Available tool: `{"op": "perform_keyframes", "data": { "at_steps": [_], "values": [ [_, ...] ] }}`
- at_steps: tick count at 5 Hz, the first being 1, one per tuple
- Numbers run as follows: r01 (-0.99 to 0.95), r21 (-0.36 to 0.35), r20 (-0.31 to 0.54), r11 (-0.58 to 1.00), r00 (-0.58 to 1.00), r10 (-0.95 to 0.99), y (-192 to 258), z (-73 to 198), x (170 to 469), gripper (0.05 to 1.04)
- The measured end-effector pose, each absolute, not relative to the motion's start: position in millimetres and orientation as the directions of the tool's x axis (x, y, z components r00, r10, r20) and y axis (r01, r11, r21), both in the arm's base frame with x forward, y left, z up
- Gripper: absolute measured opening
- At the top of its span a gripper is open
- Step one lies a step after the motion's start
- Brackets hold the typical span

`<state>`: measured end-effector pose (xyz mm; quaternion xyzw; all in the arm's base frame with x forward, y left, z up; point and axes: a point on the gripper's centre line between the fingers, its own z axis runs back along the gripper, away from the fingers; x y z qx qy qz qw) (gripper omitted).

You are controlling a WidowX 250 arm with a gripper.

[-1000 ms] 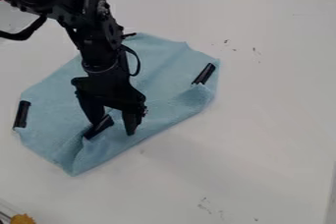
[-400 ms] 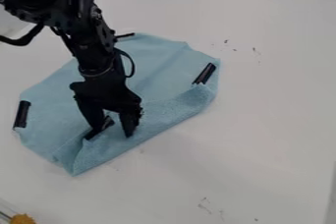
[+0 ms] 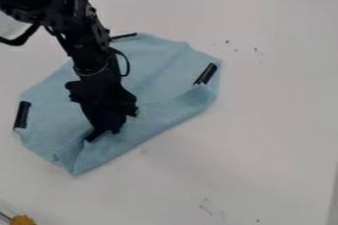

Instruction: Fold the cloth from bottom right to the Centre

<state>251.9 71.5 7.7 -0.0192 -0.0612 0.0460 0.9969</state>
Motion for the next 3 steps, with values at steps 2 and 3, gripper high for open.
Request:
{"op": "perform_keyframes", "data": {
  "at_steps": [2,3],
  "values": [
    [-0.063,0.023,0.123,0.998,0.991,0.059,62.6,26.0,251.7,0.076],
    [-0.043,0.074,0.162,0.996,0.986,0.03,48.8,49.2,249.9,0.06]
  ]
}}
